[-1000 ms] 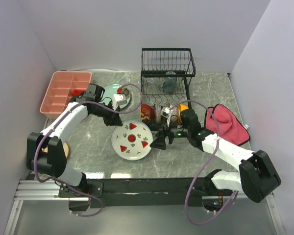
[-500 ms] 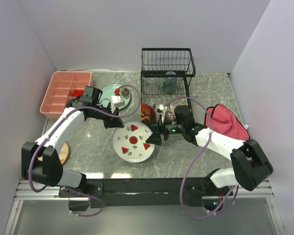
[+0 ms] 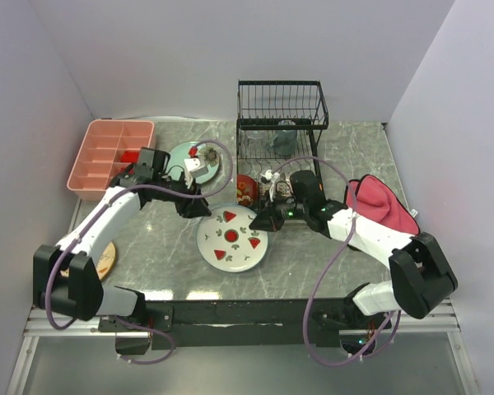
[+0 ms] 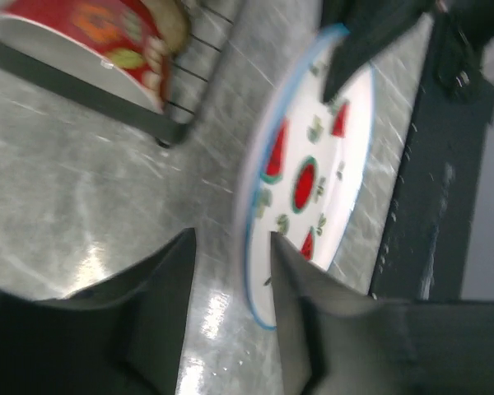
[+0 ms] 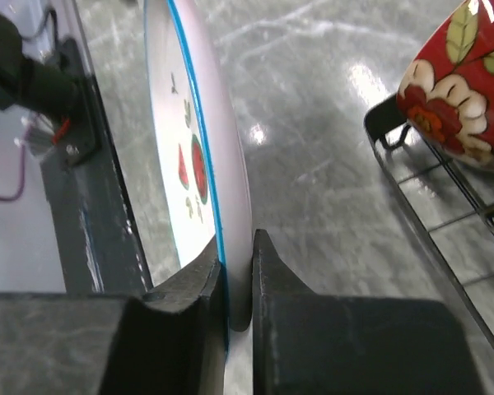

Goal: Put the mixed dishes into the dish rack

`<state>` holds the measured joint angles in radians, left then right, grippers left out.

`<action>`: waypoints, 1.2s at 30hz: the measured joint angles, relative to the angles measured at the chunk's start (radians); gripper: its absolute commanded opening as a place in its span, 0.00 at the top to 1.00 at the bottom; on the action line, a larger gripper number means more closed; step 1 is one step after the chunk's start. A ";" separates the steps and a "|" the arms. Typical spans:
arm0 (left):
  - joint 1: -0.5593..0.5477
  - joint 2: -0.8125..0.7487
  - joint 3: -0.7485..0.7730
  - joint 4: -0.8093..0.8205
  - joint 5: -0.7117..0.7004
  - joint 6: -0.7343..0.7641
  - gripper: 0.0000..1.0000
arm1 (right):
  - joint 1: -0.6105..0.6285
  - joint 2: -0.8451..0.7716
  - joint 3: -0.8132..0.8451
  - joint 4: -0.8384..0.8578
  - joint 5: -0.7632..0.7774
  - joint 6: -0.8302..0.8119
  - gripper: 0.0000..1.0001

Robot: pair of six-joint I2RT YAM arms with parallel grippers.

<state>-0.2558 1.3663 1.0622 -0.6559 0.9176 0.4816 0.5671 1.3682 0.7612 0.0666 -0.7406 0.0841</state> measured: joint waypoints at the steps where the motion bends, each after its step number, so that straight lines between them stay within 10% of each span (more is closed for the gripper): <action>1: 0.003 -0.012 -0.005 0.021 -0.003 -0.017 0.49 | 0.000 -0.005 0.010 -0.029 0.000 -0.015 1.00; 15: 0.091 -0.401 -0.164 0.614 -0.582 -0.352 0.39 | -0.003 -0.120 0.486 -0.355 0.182 -0.172 1.00; 29: 0.100 -0.207 -0.180 0.636 -0.837 -0.605 0.38 | -0.127 0.238 1.232 -0.497 0.244 -0.114 1.00; 36: 0.110 -0.056 -0.141 0.627 -0.885 -0.638 0.47 | -0.175 0.259 1.249 -0.508 0.661 -0.049 1.00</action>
<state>-0.1455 1.3102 0.9211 -0.0292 0.0326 -0.1562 0.3923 1.6276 2.0106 -0.4412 -0.0795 0.0353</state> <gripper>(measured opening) 0.576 0.196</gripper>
